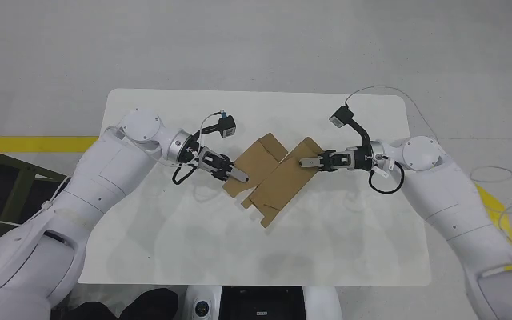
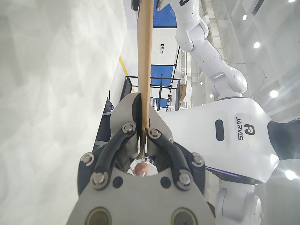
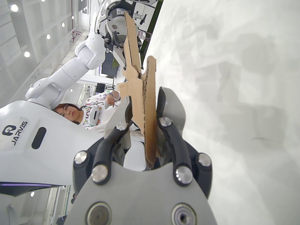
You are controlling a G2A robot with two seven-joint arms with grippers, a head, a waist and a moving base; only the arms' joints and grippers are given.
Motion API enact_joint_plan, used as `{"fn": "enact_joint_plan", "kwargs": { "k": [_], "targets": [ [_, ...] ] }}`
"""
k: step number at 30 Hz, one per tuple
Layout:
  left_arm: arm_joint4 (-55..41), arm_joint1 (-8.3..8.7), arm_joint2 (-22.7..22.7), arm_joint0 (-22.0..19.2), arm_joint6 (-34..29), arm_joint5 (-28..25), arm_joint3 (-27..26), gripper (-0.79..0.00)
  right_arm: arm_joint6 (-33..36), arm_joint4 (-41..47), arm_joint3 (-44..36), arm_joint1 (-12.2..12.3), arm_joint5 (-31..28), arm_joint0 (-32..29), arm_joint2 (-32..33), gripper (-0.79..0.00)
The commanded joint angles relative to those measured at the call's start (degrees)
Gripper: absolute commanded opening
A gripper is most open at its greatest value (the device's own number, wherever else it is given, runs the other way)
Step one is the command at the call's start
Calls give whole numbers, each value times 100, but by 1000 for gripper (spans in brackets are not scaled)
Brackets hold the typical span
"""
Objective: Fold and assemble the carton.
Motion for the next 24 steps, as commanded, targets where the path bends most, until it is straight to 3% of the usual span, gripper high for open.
{"fn": "enact_joint_plan", "kwargs": {
  "k": [1, 6, 7, 8, 9, 24],
  "targets": [
    [-14, 10, 20, -6, 0, 0, -13, -785, -5, 30, 2, 14, -5, 21, -44, -773],
    [-41, 44, 11, -14, 0, 0, -52, -785, -47, 125, 9, 50, -47, 63, -133, -785],
    [-39, 52, 11, -11, 0, 0, -70, -597, -52, 147, 10, 57, -52, 75, -148, -785],
    [-31, 61, 9, -10, 0, 0, -85, -135, -63, 170, 11, 62, -63, 88, -159, -785],
    [-33, 71, 4, -6, 0, 0, -94, 0, -86, 223, 21, 67, -86, 93, -161, -785],
    [-143, 206, -807, 358, 871, -870, -29, 0, -398, 640, 560, -1, -395, 202, -16, -785]
  ]
}}
